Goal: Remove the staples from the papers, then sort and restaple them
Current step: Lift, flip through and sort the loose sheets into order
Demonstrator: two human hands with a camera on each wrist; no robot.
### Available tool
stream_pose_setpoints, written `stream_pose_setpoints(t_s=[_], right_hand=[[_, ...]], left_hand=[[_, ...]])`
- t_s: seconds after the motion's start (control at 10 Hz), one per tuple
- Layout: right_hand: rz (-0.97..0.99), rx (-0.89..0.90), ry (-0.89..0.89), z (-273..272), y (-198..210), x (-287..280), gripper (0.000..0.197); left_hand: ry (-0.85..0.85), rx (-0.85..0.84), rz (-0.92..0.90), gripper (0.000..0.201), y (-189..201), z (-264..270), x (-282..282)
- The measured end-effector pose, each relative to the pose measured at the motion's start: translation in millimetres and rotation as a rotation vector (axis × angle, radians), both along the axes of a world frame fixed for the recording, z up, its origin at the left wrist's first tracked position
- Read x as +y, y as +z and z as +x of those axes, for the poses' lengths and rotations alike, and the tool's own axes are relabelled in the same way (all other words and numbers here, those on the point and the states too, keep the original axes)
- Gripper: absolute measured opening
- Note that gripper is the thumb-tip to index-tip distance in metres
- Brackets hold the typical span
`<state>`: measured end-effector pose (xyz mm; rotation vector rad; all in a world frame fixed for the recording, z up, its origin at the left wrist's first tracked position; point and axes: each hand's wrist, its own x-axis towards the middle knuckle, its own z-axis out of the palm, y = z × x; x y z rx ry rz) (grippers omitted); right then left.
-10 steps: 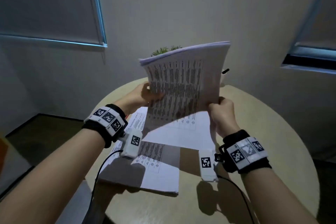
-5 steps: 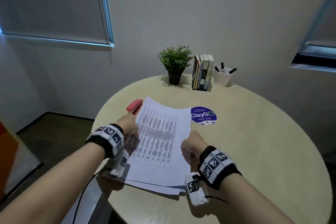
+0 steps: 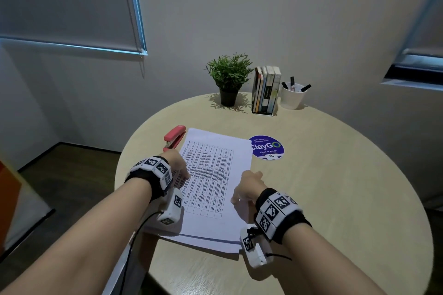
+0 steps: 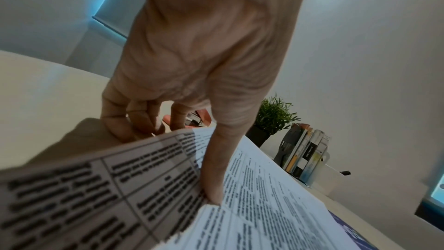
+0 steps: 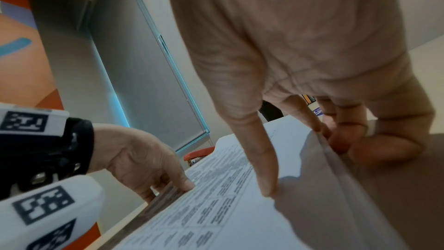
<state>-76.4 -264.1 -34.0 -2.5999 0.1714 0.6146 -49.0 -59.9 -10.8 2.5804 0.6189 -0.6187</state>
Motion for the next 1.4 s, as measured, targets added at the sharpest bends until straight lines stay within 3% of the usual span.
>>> stream_pose_setpoints(t_s=[0.1, 0.3, 0.7, 0.8, 1.1, 1.2, 1.3, 1.4], right_hand=[[0.002, 0.002, -0.004, 0, -1, -3, 0.064], [0.011, -0.012, -0.005, 0, 0, -2, 0.063], [0.013, -0.014, -0.001, -4, 1, -2, 0.066], [0.022, -0.013, -0.004, -2, -1, -4, 0.068], [0.115, -0.009, -0.05, -1, -4, -10, 0.06], [0.465, -0.074, -0.336, 5, -5, -21, 0.043], [1.026, -0.071, -0.657, 9, 5, -35, 0.045], [1.164, -0.001, -0.7, 11, 21, -53, 0.032]], left_hand=[[0.019, -0.035, 0.021, 0.073, -2, 3, 1], [-0.012, -0.097, 0.018, 0.057, 8, 4, -6], [0.096, -0.052, -0.11, 0.075, -4, 14, -3], [0.143, -0.118, -0.172, 0.07, -10, 18, -2], [0.228, -0.091, -0.536, 0.028, -2, 16, 9], [0.201, -0.196, -0.665, 0.038, -1, 10, 12], [0.129, -0.305, -0.881, 0.034, 3, 2, 8], [0.045, -0.388, -1.042, 0.03, 14, -3, -9]])
